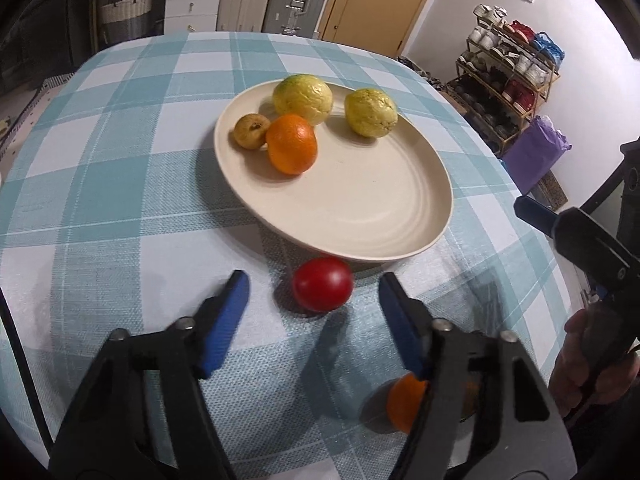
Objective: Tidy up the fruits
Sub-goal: 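Grasp the red tomato on the tablecloth with the left tool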
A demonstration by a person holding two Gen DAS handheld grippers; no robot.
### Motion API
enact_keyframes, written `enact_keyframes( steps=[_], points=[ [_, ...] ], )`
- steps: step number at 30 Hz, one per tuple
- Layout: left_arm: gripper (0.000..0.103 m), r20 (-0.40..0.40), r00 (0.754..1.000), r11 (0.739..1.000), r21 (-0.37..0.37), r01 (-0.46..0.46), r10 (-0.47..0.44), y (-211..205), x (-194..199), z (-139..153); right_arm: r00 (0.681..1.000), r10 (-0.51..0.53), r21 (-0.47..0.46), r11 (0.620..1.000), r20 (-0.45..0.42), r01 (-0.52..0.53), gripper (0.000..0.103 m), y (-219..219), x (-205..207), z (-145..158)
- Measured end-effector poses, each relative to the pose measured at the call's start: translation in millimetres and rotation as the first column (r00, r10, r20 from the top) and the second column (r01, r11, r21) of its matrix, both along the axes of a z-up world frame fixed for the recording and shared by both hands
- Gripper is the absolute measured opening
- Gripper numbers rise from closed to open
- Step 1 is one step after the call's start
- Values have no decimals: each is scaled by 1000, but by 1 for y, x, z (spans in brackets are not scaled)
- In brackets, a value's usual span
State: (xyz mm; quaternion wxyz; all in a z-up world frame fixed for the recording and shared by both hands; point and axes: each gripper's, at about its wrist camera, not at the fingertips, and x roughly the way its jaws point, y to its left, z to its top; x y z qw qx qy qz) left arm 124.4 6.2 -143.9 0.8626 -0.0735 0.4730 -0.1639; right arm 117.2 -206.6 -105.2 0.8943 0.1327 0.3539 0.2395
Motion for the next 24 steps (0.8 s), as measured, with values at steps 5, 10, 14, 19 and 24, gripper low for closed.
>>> enact_keyframes(
  steps=[5, 10, 14, 19, 24],
  points=[
    [31, -7, 1000, 999, -30, 10, -11, 3, 2, -3, 1000, 0, -1, 1000, -3, 0, 103, -2, 1, -1],
    [28, -5, 1000, 999, -44, 15, -15, 5, 0, -4, 1000, -1, 2, 1000, -5, 1, 103, -2, 1, -1],
    [28, -10, 1000, 999, -45, 17, -18, 6, -3, -4, 1000, -1, 2, 1000, -7, 1, 103, -3, 1, -1],
    [28, -10, 1000, 999, -52, 14, -14, 9, -9, -2, 1000, -1, 2, 1000, -7, 1, 103, -3, 1, -1],
    [28, 10, 1000, 998, -67, 1, -1, 17, -18, 8, 1000, 2, 2, 1000, -7, -2, 103, -2, 2, 0]
  ],
)
